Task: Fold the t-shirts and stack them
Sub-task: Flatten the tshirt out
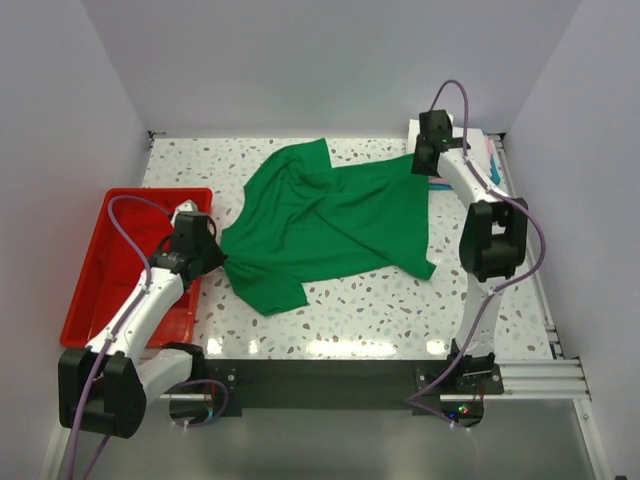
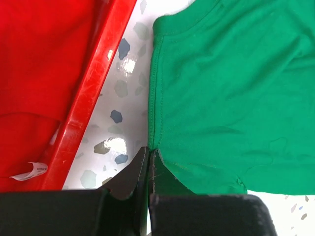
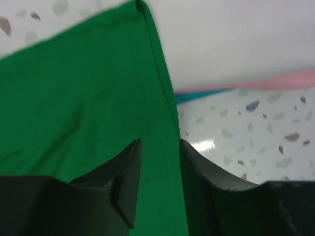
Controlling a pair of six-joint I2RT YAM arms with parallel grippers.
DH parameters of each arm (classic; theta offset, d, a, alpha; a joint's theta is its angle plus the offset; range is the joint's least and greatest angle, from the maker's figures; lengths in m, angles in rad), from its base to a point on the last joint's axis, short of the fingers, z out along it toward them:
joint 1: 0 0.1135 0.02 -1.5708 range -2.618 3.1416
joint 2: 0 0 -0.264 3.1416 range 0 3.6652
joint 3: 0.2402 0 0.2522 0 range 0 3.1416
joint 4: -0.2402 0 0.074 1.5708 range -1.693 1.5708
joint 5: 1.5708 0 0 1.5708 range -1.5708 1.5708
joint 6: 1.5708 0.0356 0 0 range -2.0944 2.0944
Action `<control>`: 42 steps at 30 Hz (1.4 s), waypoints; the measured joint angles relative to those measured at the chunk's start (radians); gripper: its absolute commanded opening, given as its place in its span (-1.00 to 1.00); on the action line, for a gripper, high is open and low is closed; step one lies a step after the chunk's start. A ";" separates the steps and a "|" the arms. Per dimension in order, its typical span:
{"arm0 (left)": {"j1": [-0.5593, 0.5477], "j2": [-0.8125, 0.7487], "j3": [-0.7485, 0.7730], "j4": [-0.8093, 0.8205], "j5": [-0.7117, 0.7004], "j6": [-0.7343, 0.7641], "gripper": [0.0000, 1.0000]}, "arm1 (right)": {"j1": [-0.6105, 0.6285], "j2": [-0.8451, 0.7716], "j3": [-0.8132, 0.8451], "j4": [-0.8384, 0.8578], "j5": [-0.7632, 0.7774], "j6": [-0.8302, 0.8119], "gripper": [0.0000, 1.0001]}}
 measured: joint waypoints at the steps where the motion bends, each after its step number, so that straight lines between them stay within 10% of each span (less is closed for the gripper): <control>1: 0.004 0.000 0.007 -0.005 0.006 0.011 -1.00 | -0.001 -0.050 -0.087 -0.002 -0.006 0.016 -0.11; 9: 0.044 0.000 0.061 -0.017 0.038 0.060 -1.00 | 0.011 -0.362 -0.649 0.098 -0.035 0.098 0.09; 14: 0.047 0.002 0.074 -0.018 0.055 0.072 -1.00 | 0.013 -0.284 -0.641 0.138 -0.057 0.102 0.09; 24: 0.098 0.000 0.094 -0.031 0.073 0.094 -1.00 | 0.011 -0.107 -0.488 0.154 -0.048 0.121 -1.00; 38: 0.140 -0.041 0.116 -0.064 0.074 0.122 -1.00 | -0.062 -0.034 -0.084 0.020 0.031 0.085 -0.98; 42: 0.140 -0.035 0.116 -0.062 0.085 0.122 -1.00 | -0.068 0.024 -0.040 0.016 0.026 0.076 -0.39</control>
